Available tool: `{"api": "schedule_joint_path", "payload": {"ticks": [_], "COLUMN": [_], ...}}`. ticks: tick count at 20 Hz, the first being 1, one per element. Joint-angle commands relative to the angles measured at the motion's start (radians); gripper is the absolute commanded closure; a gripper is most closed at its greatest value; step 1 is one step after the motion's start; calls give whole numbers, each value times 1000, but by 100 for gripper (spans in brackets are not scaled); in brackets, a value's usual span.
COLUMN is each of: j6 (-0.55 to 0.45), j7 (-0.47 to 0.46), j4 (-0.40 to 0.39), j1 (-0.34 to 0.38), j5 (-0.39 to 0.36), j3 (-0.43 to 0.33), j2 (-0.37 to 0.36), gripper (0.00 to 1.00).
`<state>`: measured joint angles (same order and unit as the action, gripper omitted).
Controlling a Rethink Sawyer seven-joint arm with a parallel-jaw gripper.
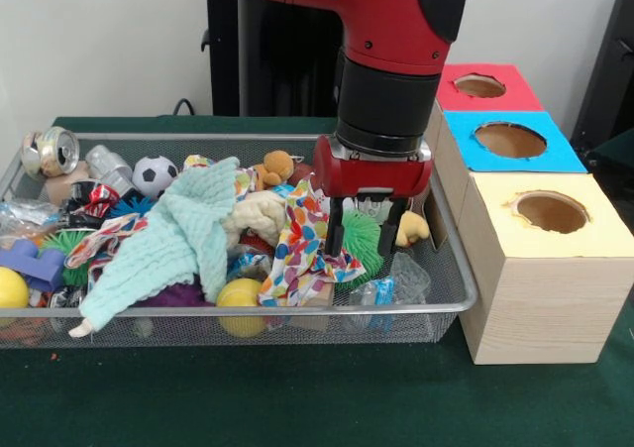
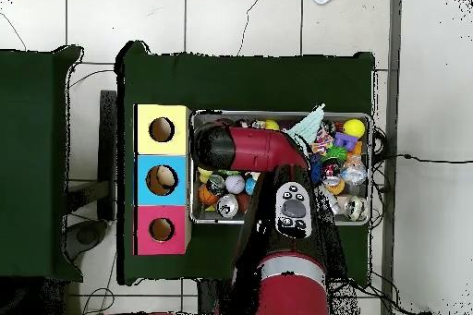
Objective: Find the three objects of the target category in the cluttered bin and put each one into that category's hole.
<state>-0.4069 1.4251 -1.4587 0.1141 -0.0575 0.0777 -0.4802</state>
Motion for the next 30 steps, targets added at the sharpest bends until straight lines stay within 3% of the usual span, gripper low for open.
{"api": "schedule_joint_path", "payload": {"ticks": [1, 9, 12, 21, 25, 26, 30], "j6": [-9, 19, -9, -23, 3, 175, 175], "j7": [257, 283, 278, 249, 243, 233, 232], "j4": [-102, -133, -88, -53, -93, -248, -259], "j1": [-3, -26, -29, -16, -9, 84, 82], "j5": [50, 69, 80, 95, 91, 33, 38], "j3": [-6, 11, 16, 5, 0, -24, -21], "j2": [2, 2, 22, 34, 11, 26, 12], "gripper": [0, 0, 0, 0, 0, 0, 0]}}
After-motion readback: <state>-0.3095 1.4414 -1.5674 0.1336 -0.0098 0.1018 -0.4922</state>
